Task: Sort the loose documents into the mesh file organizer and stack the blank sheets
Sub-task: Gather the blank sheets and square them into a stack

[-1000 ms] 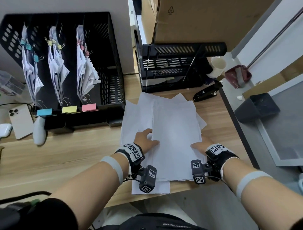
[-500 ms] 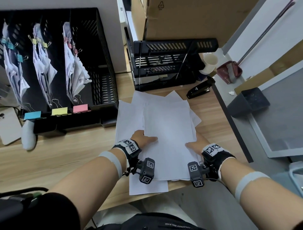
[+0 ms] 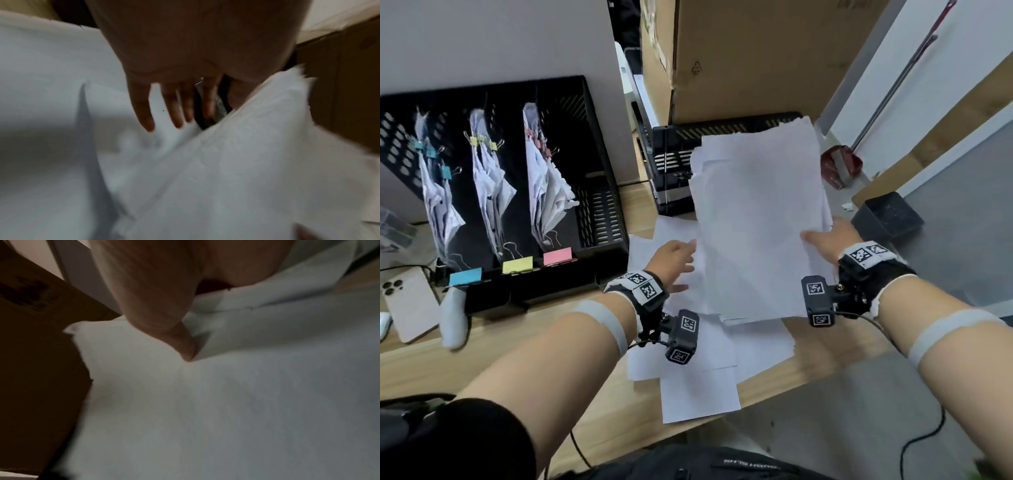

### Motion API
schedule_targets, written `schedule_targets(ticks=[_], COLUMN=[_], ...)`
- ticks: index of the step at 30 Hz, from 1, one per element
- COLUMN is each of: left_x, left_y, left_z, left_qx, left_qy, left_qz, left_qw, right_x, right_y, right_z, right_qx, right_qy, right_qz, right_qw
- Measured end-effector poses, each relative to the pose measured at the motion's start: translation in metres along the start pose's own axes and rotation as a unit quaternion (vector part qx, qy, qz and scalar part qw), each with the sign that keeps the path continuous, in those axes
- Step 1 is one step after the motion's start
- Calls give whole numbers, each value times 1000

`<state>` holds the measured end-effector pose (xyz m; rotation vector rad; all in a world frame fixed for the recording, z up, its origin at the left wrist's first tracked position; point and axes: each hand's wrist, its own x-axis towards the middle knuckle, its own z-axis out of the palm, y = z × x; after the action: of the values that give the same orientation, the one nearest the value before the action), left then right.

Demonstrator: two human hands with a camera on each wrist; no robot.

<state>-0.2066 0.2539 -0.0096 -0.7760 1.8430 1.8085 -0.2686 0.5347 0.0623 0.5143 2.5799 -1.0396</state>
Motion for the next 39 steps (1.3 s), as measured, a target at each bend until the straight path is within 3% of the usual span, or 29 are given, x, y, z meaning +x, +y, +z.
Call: schedule_targets(ticks=[2, 4, 10, 12, 16, 20, 24, 29, 33, 36, 39], left_x=[14, 25, 33, 35, 48, 56, 56, 60, 62, 66, 64], left_y=[-19, -41, -67, -71, -82, -71, -63, -63, -54, -49, -47], left_z=[-11, -17, -4, 2, 14, 27, 34, 44, 59, 70, 75], left_qx=[173, 295, 451, 432, 299, 141, 143, 185, 166, 123, 146], left_qy=[84, 95, 149, 150, 131, 111, 61, 98, 70, 43, 24], left_qz=[-70, -141, -143, -120, -52, -71, -49, -39, -40, -63, -42], left_qw=[979, 940, 869, 881, 944, 981, 987, 977, 983, 989, 988], right_x=[-2, -2, 4, 6, 10, 18, 22, 24, 21, 18, 18], right_y=[-5, 2, 40, 49, 59, 75, 83, 88, 102, 114, 122], right_z=[-12, -18, -9, -5, 5, 14, 16, 14, 22, 34, 39], right_qx=[-19, -35, -72, -75, -52, -46, -36, -39, -75, -69, -57], right_qy=[34, 49, 11, -4, -14, -36, -38, -33, -61, -77, -87], right_qz=[-9, 2, 55, 63, 92, 131, 138, 146, 188, 189, 189], right_qw=[999, 998, 996, 995, 994, 990, 989, 988, 977, 976, 977])
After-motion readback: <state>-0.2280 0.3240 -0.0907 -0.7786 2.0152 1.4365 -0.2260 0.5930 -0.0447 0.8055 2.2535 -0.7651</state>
